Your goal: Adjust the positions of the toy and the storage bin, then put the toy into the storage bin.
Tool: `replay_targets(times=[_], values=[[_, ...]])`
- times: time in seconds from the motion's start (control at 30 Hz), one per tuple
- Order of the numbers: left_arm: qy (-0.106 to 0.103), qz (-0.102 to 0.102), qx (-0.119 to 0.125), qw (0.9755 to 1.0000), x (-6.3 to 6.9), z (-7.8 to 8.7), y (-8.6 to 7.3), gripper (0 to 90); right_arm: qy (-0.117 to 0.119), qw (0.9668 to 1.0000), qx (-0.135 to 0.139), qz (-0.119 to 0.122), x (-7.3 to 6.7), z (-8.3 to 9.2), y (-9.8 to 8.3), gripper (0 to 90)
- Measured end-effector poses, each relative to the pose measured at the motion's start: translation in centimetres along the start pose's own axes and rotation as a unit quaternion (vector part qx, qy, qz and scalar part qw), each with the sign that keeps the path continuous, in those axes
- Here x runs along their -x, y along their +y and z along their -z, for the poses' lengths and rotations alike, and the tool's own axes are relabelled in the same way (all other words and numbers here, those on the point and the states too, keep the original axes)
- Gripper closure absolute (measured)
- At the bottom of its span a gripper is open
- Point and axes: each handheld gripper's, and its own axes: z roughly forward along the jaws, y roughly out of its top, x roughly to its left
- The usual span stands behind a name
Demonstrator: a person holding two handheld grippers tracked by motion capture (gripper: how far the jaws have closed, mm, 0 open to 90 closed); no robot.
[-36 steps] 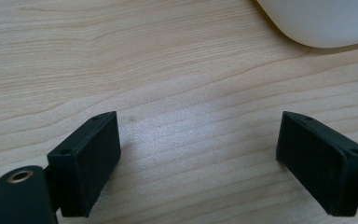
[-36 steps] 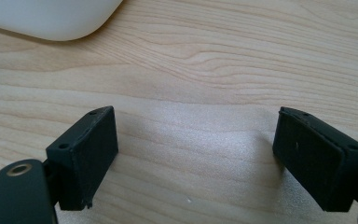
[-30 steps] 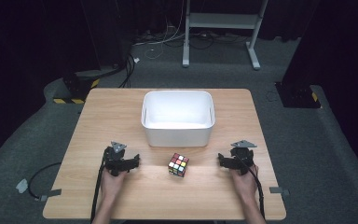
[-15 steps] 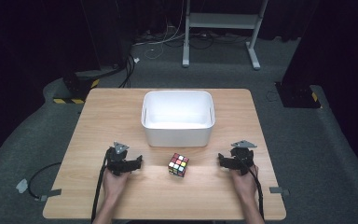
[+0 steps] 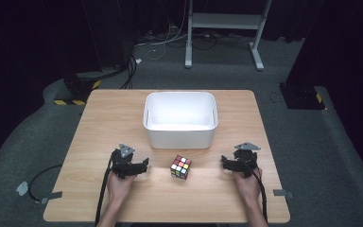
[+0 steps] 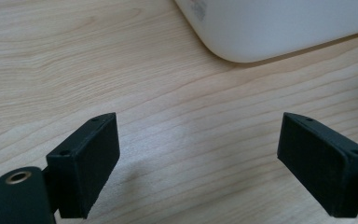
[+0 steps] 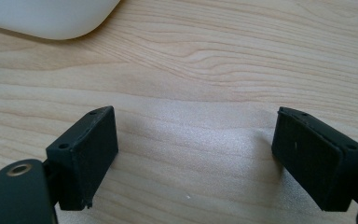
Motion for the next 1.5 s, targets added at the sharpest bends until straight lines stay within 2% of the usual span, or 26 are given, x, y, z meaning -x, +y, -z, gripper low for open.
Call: replay_targets(times=[0.43, 0.5, 0.6, 0.7, 0.83, 1.1, 1.3, 1.5], values=[[-0.016, -0.015, -0.009, 0.9997, 0.7, 0.4, 0.0, 12.6, -0.001, 1.0000, 0.000, 0.000, 0.0, 0.0, 0.0, 14.1], [-0.022, -0.012, -0.005, 0.9997, 0.9, 0.6, 0.0, 12.6, -0.001, 1.0000, 0.000, 0.000, 0.0, 0.0, 0.0, 14.1], [-0.032, -0.020, 0.001, 0.9993, 1.4, 0.8, 0.0, 12.1, -0.001, 1.0000, 0.000, 0.000, 0.0, 0.0, 0.0, 14.2], [-0.036, -0.022, 0.001, 0.9991, 1.5, 1.0, 0.0, 12.0, -0.001, 1.0000, 0.000, 0.000, 0.0, 0.0, 0.0, 14.2], [-0.054, -0.021, -0.001, 0.9983, 1.8, 1.5, 0.1, 11.5, -0.001, 1.0000, 0.000, 0.000, 0.0, 0.0, 0.0, 14.2], [-0.056, -0.036, -0.009, 0.9977, 2.1, 2.5, 0.3, 11.0, -0.001, 1.0000, 0.000, 0.000, 0.0, 0.0, 0.0, 14.1], [-0.066, -0.052, 0.002, 0.9965, 2.5, 3.2, 0.4, 10.6, -0.001, 1.0000, 0.000, 0.000, 0.0, 0.0, 0.0, 14.1], [-0.090, -0.055, 0.006, 0.9944, 3.5, 2.9, 0.0, 8.8, -0.001, 1.0000, 0.001, 0.000, 0.0, 0.0, 0.0, 14.4]])
